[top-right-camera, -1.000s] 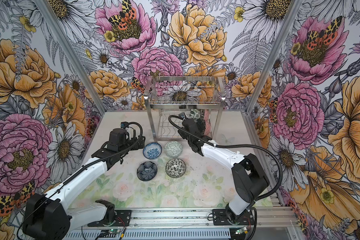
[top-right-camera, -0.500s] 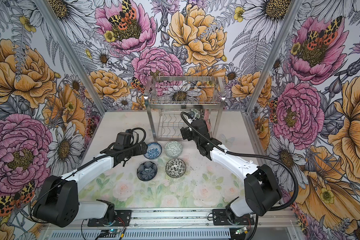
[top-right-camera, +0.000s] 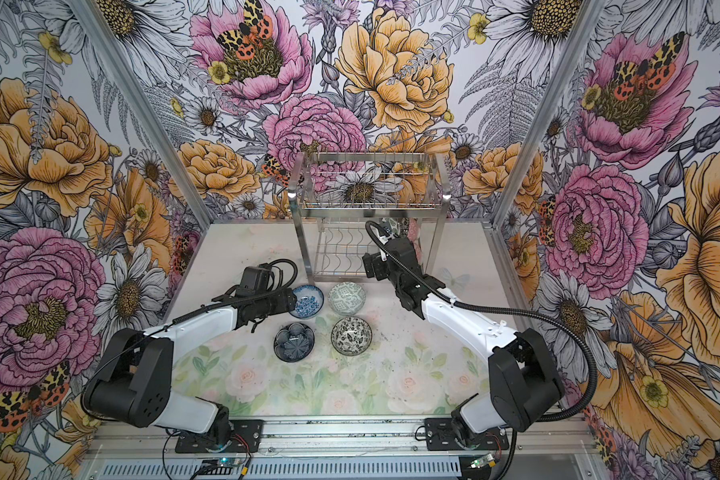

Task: Load the bowls into the dish rack
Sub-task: 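Lower the left gripper onto the blue-rose bowl rim, then close the left gripper on the blue-rose bowl rim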

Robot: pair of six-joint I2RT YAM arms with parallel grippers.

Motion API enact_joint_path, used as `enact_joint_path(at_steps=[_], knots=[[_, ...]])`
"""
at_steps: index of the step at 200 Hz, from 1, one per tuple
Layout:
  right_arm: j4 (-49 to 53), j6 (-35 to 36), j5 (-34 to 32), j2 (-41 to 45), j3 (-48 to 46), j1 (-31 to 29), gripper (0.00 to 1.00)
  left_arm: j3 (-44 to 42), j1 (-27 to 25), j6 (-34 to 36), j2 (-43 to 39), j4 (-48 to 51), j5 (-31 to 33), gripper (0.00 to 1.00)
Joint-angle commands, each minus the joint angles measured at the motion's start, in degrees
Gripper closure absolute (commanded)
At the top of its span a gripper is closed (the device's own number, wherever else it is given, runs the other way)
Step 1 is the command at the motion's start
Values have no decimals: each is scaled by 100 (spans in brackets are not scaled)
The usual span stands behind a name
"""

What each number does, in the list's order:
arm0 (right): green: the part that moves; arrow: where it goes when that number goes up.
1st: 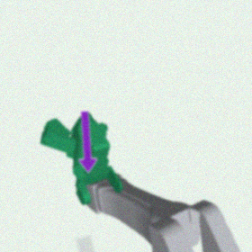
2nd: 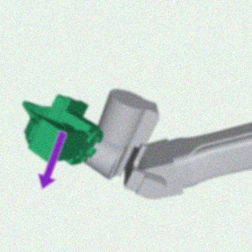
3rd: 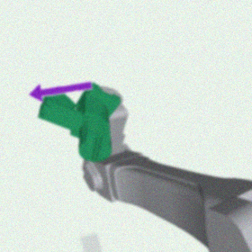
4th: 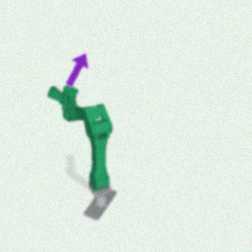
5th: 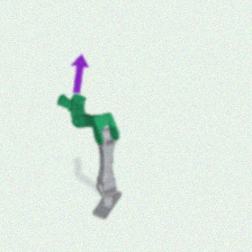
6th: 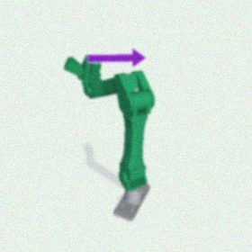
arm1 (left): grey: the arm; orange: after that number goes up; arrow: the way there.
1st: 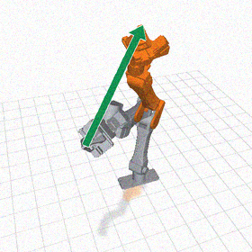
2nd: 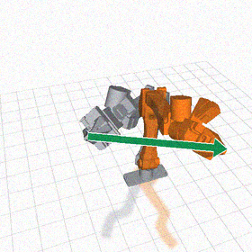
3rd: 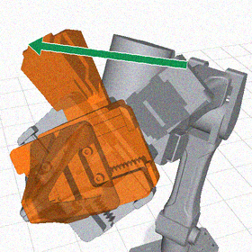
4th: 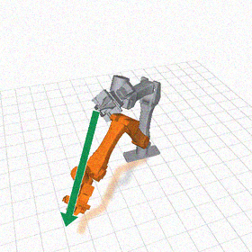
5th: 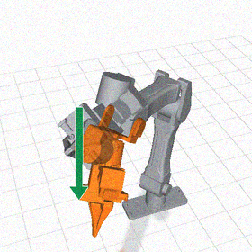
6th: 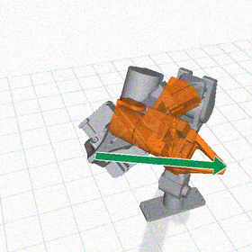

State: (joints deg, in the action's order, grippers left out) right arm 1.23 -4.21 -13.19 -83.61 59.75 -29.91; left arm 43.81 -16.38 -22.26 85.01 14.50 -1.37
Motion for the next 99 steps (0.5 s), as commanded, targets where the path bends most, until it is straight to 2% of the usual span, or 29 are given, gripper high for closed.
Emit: enact_joint_path(at_steps=[1,99], knots=[[0,-93,68,-17,76,42,0,125,-60,-11,132,-176,66,28],[162,-295,-191,382,3,124,0,369,-120,-6,566,-246,43,65]])
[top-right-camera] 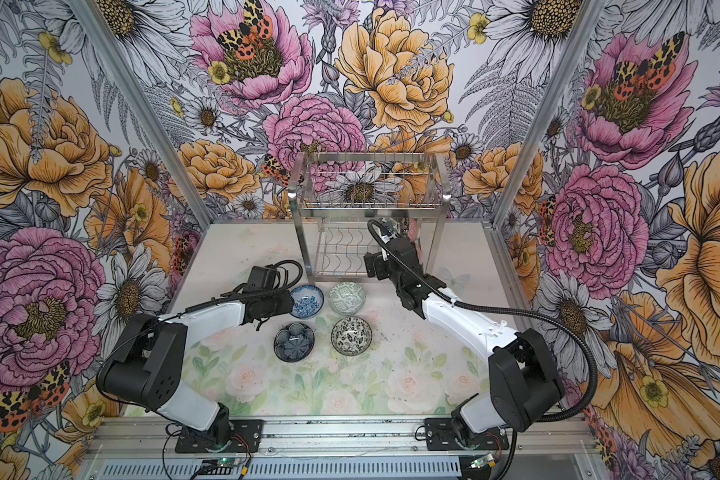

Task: Load the bowls into the dish rack
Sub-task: 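Close the left gripper on the blue-rose bowl rim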

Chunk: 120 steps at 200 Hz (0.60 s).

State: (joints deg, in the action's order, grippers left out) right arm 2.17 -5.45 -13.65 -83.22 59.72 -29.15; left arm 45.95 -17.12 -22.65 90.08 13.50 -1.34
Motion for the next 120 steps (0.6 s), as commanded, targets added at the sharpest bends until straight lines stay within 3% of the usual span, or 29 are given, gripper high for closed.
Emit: enact_joint_path(at_steps=[1,76,120], knots=[[75,-169,-146,347,5,48,0,153,-45,33,60,-146,44,66],[344,-193,-335,818,-141,76,0,228,-38,68,62,-79,64,100],[450,-217,-327,942,-141,85,0,230,-45,154,-186,101,175,100]])
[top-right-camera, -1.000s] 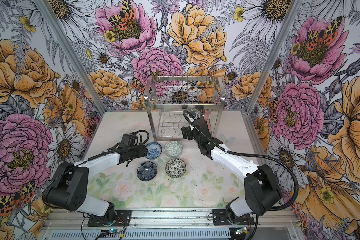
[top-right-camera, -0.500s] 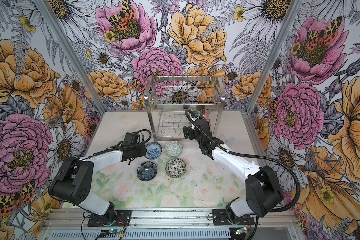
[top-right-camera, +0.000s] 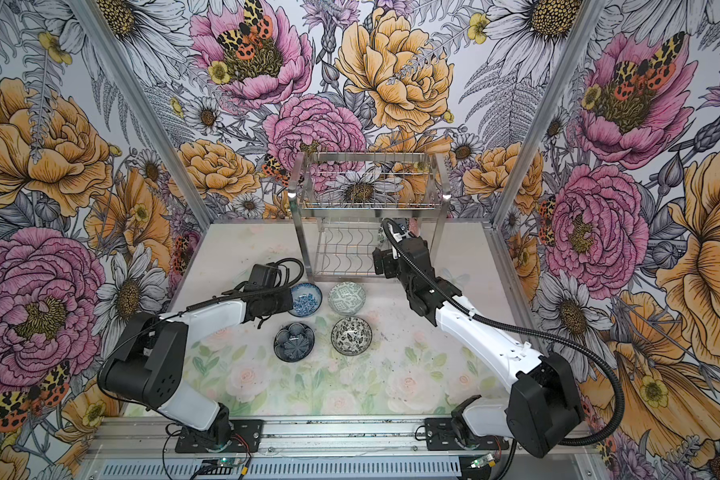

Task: Load the bowls into the dish rack
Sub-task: 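Close the left gripper on the blue-rose bowl rim, then lift the blue-rose bowl toward the rack while the right gripper reaches for it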

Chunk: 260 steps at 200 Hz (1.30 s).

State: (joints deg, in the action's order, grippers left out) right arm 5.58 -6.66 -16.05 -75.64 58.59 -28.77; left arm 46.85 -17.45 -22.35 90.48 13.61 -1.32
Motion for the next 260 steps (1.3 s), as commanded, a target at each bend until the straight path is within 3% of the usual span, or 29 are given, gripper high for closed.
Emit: enact_joint_path(at_steps=[1,94,142,204,260], knots=[[109,-98,-84,187,-29,47,0,140,-13,124,-233,99,174,100],[449,-281,265,419,13,44,0,321,-121,617,-2154,910,868,100],[621,-571,738,537,61,25,0,611,-1011,1074,-3001,951,1440,100],[769,-1046,1074,959,-143,-98,0,997,-1900,1016,-2675,669,1756,100],[894,-1607,1214,1234,-276,-493,0,1132,-2254,700,-1928,119,1912,100]])
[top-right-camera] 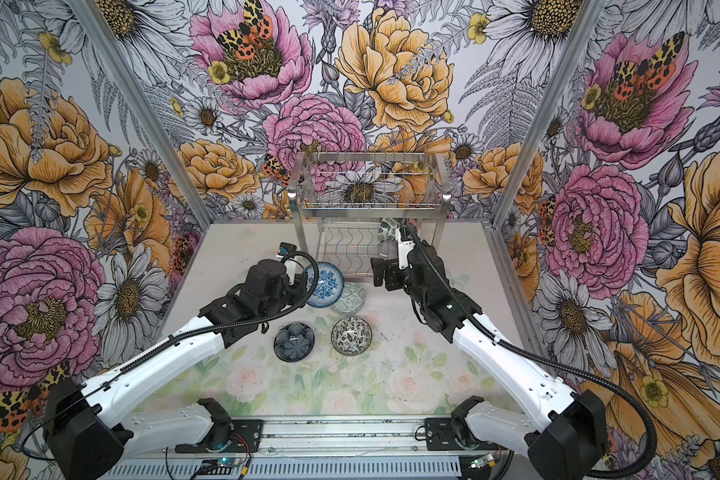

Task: Load the bowls into the dish rack
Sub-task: 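Lift the blue-rose bowl toward the rack while the right gripper reaches for it, then close the right gripper on the blue-rose bowl while the left gripper releases it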

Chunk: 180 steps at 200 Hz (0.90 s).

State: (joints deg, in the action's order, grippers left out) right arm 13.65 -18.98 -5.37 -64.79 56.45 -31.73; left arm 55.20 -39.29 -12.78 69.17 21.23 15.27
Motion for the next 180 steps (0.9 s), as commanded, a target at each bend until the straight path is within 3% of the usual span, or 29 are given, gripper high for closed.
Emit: enact_joint_path(at_steps=[1,74,180], knots=[[86,-389,148,151,-63,-205,0,302,-70,-263,220,-658,255,100],[71,-778,203,-242,-45,-546,2,810,-165,-331,963,-1134,538,100],[-1494,-1351,607,-1669,63,-551,39,410,-191,-190,1092,-2256,367,100]])
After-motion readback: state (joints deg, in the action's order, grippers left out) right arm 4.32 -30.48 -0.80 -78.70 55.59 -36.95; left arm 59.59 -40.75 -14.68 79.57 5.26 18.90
